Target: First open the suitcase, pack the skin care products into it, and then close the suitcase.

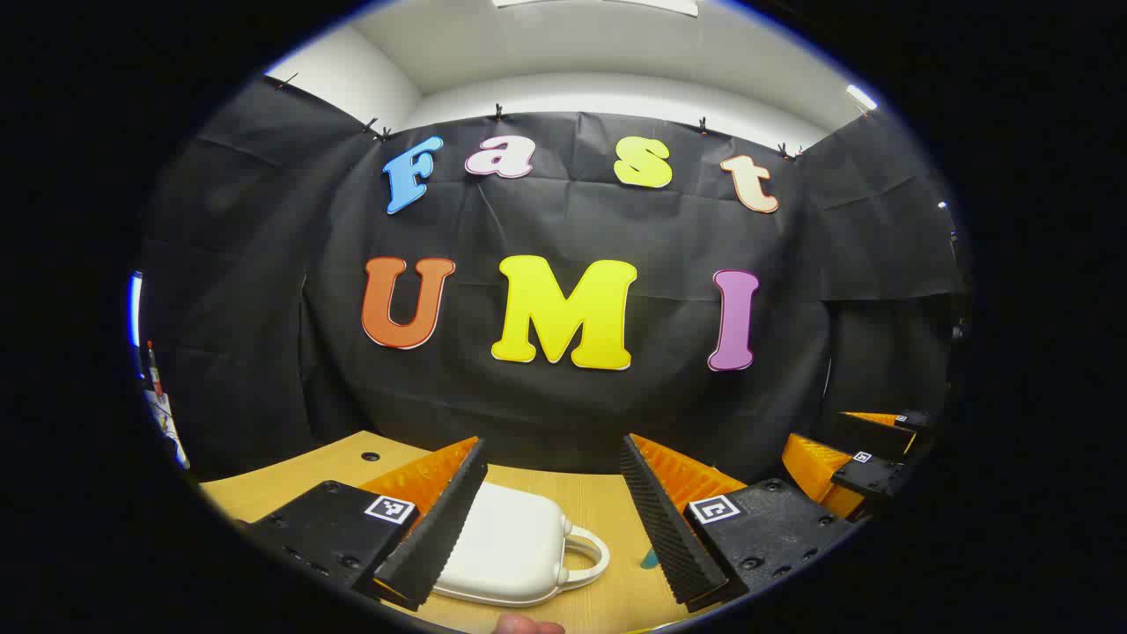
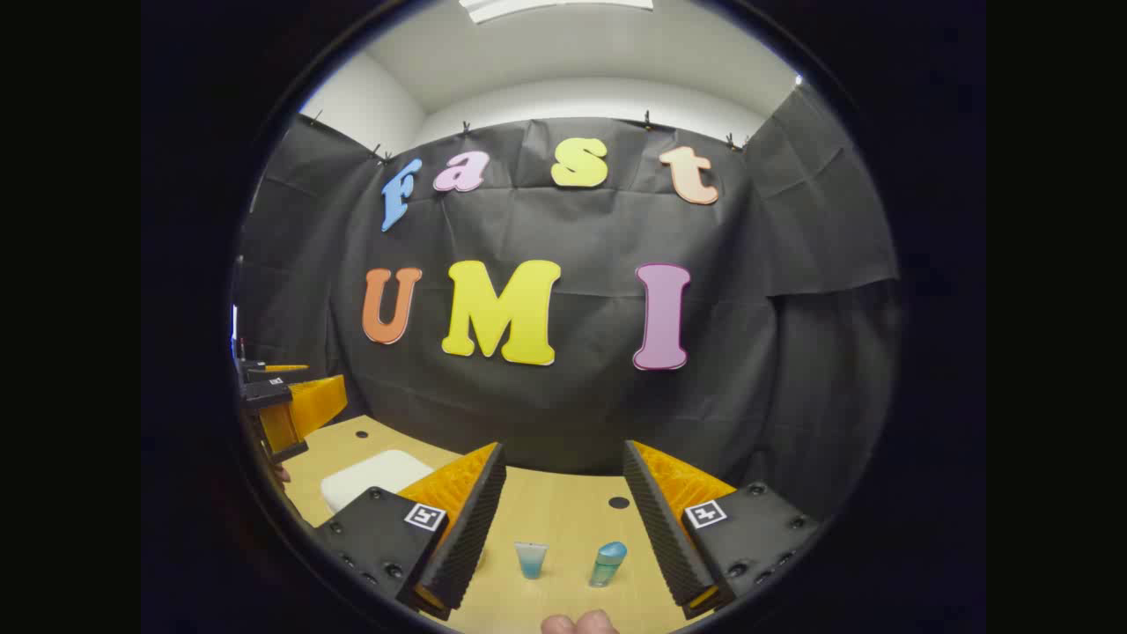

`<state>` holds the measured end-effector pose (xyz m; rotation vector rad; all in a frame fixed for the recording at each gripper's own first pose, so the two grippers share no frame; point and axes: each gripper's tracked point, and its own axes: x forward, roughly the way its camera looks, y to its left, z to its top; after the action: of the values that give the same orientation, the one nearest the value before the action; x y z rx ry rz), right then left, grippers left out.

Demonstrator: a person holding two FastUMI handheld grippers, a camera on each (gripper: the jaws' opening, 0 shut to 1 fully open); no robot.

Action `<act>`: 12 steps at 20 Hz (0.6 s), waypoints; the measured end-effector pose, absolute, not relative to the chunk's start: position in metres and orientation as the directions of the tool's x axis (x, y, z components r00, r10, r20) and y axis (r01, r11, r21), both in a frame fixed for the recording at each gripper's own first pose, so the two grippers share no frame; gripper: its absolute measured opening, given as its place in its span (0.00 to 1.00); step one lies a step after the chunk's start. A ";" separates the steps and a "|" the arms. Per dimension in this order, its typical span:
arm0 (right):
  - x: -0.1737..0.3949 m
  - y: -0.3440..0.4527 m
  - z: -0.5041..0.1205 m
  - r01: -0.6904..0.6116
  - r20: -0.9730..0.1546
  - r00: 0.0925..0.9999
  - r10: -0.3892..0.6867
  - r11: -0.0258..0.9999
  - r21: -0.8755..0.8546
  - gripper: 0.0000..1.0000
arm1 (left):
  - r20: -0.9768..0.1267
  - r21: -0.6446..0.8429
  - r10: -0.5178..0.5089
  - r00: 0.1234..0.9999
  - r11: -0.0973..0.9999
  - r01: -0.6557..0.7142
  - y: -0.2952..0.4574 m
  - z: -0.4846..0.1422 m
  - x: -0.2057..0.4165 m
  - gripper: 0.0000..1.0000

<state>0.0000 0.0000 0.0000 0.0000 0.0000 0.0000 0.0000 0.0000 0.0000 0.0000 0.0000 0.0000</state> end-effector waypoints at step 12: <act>0.010 -0.012 -0.002 -0.003 0.008 1.000 0.002 1.000 0.011 0.80 | 0.010 0.031 0.020 1.000 0.999 -0.020 -0.003 0.001 0.010 0.97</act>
<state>0.0097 -0.0121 -0.0021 0.0107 -0.0080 0.0025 0.0095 -0.0033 0.0013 0.0315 -0.0101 0.0200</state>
